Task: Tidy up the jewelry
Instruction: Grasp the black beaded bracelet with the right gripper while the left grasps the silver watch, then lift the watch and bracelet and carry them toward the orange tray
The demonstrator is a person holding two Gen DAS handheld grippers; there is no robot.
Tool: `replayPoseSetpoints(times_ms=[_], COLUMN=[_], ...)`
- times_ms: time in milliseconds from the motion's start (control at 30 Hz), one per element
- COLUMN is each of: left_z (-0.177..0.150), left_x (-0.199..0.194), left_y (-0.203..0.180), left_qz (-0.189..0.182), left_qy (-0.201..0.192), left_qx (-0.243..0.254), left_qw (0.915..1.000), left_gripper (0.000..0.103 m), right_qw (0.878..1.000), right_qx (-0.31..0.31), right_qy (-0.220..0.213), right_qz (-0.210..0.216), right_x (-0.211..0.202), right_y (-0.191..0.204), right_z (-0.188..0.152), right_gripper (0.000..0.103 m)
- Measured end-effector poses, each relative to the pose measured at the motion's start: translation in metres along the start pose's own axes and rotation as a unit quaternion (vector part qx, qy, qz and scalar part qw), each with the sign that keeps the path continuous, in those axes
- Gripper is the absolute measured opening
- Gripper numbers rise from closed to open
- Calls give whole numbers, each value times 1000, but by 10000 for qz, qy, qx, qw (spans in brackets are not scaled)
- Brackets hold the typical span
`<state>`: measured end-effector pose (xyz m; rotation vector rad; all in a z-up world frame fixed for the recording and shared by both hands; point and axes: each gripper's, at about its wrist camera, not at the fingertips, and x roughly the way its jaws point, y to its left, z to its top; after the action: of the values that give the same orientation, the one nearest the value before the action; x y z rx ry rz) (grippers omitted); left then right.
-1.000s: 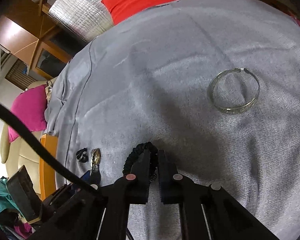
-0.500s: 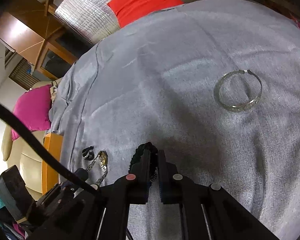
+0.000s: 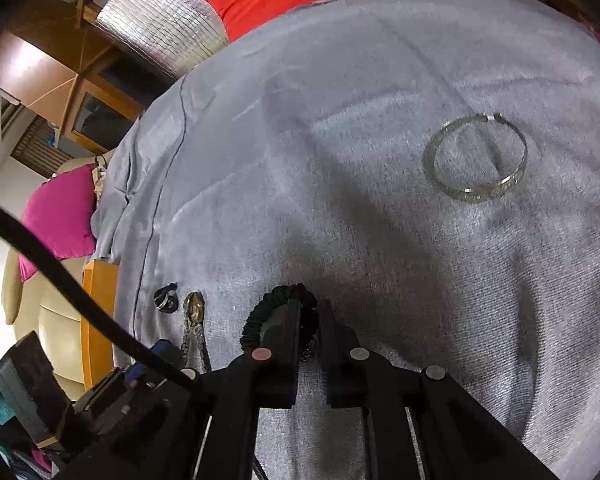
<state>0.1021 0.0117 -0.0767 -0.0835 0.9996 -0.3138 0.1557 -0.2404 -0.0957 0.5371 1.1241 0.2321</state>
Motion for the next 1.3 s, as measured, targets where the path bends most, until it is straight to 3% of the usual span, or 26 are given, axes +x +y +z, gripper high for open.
replayPoseSetpoints(times_ms=[67,167,333,367,467,600,967,1300], left_z=[-1,-1,-4,-5,-7,-5,6,12], left_x=[0,1,10,9,12,11,-21,-47], left_y=[0,-5,-12,-16,-25,-20,0,13], left_qz=[-75,-167,-234,-225,-131,-135,-525,-829], left_qy=[37,54,193,140,137,74,-588,-1183], left_qx=[-37,57,180,296,607,485,91,-199], left_qw=[10000,9998,9994,9992,9980,9987,9968,9893], left_gripper=[54,59,58,56,17,9,5,5], right_qw=[10000,9998,9999,10000,9999,9992,9966,9922], right_qx=[60,151,72,34,-123,-359,-496,-598], right_qy=[37,83,76,70,42,-6,-656,-1069], right_qz=[22,78,57,42,-23,-157,-27,235], right_x=[1,2,2,3,4,5,-20,-38], right_y=[-2,-4,-2,-1,3,9,18,28], right_z=[1,1,0,0,-1,-3,-1,-2], right_gripper=[11,17,18,18,18,10,9,9])
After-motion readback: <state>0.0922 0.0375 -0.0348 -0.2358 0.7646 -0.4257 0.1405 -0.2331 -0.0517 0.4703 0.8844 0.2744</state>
